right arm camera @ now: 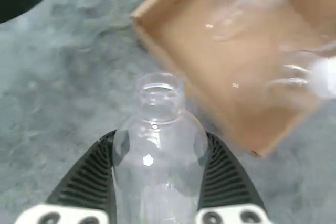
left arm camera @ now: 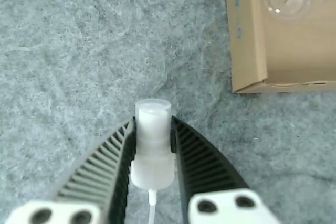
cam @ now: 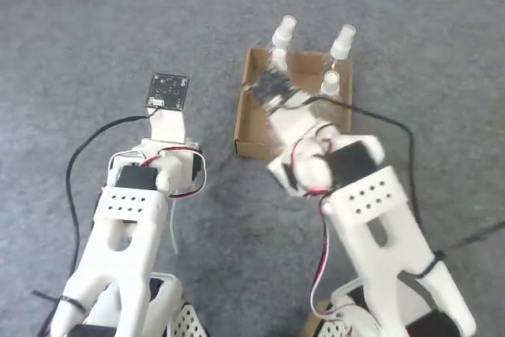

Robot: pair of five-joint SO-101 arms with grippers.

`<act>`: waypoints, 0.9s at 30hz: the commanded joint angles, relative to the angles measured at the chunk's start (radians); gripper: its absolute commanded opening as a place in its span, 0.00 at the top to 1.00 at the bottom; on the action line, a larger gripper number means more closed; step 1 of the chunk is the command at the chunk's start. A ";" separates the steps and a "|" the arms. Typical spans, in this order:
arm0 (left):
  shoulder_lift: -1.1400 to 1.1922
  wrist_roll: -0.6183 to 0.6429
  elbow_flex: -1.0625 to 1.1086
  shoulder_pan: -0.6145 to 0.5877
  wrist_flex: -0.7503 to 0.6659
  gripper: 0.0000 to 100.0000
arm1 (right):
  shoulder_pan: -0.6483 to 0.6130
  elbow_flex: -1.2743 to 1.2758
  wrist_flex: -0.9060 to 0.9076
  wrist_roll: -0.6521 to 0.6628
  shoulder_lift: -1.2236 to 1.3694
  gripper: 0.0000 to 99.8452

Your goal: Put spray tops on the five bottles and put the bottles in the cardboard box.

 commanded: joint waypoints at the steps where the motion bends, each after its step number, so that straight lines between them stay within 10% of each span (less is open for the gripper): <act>1: -0.012 0.011 -0.005 -0.005 -0.025 0.99 | -0.084 0.049 -0.064 -0.009 -0.056 0.99; 27: -0.031 0.157 -0.722 -0.002 0.391 0.99 | -0.150 0.453 -0.550 -0.083 -0.058 0.99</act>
